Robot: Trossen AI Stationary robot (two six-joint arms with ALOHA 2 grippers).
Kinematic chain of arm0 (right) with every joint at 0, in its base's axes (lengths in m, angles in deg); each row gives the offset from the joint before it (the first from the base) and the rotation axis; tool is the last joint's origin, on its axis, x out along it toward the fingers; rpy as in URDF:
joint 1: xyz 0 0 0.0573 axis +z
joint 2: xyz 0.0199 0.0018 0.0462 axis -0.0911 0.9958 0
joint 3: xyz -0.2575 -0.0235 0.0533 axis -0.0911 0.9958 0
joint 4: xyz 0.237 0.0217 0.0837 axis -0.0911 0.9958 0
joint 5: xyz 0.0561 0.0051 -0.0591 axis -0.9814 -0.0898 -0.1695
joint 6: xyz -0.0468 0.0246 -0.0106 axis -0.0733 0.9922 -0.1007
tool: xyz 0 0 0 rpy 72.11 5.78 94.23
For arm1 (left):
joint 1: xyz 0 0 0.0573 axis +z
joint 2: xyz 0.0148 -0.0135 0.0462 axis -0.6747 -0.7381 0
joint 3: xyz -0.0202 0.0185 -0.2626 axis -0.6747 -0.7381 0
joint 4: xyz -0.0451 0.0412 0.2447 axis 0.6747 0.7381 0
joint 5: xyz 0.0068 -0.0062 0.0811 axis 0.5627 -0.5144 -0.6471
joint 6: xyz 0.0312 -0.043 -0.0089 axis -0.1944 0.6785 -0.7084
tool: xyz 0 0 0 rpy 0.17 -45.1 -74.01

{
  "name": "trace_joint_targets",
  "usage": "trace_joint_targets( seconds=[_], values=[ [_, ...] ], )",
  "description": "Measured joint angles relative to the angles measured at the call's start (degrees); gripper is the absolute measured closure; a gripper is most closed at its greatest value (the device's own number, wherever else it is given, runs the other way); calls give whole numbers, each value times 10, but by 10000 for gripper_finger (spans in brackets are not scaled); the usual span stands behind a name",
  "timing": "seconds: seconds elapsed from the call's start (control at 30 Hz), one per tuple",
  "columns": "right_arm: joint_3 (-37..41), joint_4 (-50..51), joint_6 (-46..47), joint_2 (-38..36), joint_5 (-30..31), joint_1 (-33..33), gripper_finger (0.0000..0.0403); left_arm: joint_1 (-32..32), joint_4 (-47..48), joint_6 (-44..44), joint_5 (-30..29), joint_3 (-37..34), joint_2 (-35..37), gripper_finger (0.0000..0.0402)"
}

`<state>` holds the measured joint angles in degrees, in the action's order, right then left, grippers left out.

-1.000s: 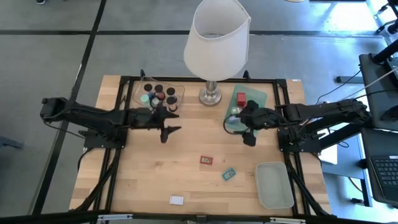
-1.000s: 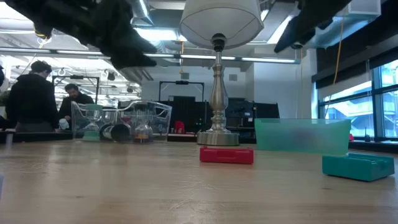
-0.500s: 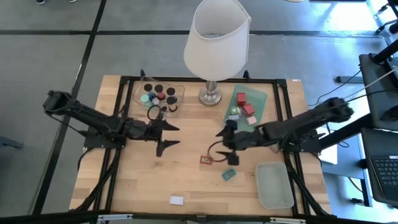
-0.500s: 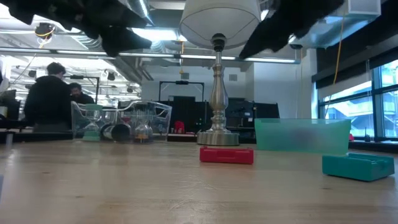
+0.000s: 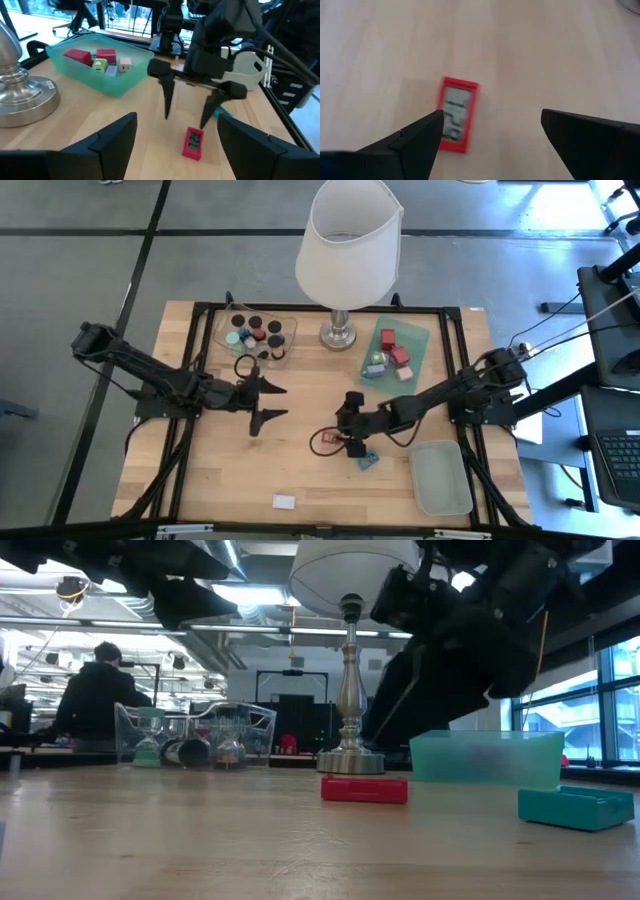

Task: Pick & Place Office items
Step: Put the red digital timer into the gray bin

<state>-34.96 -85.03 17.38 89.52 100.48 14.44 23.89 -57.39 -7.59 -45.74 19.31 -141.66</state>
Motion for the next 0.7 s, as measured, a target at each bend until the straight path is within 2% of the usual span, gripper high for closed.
trace_joint_targets(
  seconds=[0.2,0.27,0.47,0.7],
  values=[
    [0,-78,-10,28,-62,13,64,-12,1,25,-27,0,0,128],
    [0,-103,0,37,-56,19,64,-16,2,30,-37,0,0,128],
    [0,-117,16,67,16,31,64,-29,3,30,-61,0,0,130],
    [0,-125,84,102,-15,31,64,-40,3,21,-65,0,0,128]
  ],
)
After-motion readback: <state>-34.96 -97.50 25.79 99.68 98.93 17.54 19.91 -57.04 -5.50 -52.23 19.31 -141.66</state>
